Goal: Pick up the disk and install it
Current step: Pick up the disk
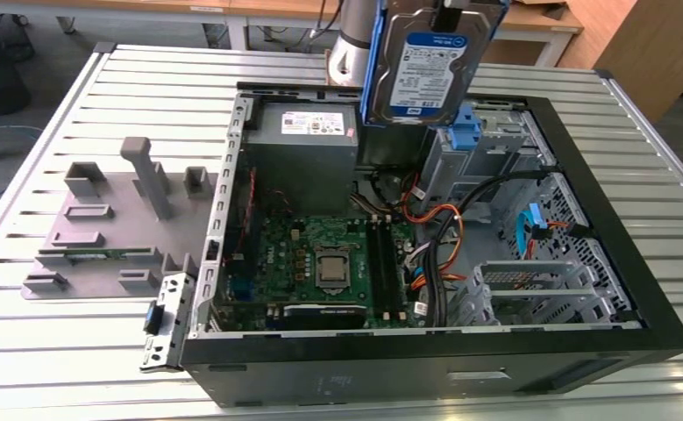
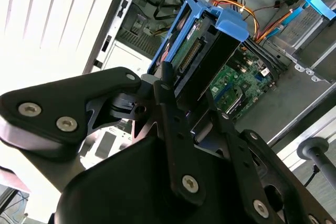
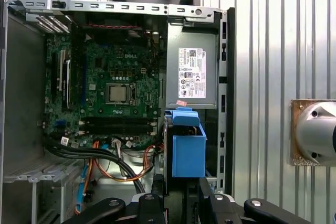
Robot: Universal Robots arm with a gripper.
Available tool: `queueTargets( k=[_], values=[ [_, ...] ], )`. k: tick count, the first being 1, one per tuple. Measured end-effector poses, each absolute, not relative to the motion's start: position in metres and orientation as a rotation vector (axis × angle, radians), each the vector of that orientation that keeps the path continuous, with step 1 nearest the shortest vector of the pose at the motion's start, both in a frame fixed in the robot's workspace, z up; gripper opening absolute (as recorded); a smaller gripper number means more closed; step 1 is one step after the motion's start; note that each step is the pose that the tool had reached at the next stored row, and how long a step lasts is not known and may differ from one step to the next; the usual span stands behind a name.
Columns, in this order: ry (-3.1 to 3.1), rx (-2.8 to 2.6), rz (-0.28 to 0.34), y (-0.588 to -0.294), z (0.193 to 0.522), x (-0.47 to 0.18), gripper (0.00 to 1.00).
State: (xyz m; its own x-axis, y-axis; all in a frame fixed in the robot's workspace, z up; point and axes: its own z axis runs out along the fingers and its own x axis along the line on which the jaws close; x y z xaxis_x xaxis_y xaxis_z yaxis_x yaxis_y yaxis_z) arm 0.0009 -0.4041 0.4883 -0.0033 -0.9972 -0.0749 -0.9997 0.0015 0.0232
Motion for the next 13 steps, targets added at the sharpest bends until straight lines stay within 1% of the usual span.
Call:
queueTargets(
  k=[13],
  values=[
    [2.197, -2.192, 0.108, -0.427, 0.488, 0.001, 0.35]
  ],
)
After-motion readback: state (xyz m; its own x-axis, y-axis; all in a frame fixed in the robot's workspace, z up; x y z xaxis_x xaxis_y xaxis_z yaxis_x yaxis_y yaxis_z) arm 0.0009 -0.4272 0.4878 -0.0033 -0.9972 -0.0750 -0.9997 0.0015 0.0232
